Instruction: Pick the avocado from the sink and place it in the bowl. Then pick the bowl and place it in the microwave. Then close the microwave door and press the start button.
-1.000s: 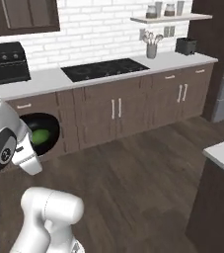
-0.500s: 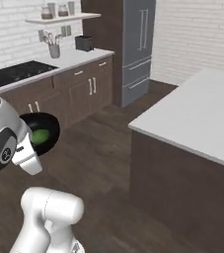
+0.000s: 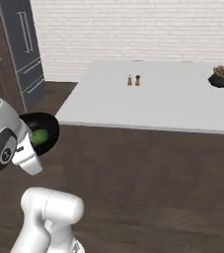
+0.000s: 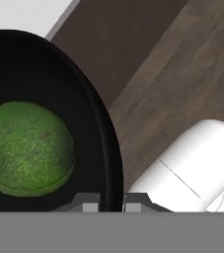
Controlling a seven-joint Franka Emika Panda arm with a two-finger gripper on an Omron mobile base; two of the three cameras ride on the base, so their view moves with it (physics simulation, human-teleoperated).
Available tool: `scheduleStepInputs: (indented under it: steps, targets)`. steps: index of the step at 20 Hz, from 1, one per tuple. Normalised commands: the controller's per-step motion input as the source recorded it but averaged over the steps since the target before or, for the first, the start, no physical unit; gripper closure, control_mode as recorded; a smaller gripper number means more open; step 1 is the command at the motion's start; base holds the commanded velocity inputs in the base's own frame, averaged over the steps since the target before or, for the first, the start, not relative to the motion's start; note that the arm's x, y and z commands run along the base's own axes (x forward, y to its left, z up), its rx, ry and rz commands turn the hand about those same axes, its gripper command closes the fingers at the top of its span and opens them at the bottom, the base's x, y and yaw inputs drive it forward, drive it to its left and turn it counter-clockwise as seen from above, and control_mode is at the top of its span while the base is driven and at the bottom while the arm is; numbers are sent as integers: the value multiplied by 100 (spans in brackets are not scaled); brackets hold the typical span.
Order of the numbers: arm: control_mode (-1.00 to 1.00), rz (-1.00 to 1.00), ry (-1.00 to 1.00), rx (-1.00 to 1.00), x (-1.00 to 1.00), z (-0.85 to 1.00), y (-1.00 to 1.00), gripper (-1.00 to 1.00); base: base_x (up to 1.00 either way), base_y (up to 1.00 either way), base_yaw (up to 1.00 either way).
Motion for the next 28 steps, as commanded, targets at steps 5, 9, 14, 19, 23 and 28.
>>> scheduleStepInputs:
  steps: [5, 9, 14, 19, 23, 28]
  targets:
    - [100, 0, 0, 0, 0, 0, 0, 100, 0, -28, -82]
    - [100, 0, 0, 0, 0, 0, 0, 100, 4, -36, -79]
    - [100, 0, 0, 0, 0, 0, 0, 100, 12, -35, -78]
    - [100, 0, 0, 0, 0, 0, 0, 100, 20, -29, -77]
    - [100, 0, 0, 0, 0, 0, 0, 100, 24, -24, -75]
    - [100, 0, 0, 0, 0, 0, 0, 100, 40, -4, -75]
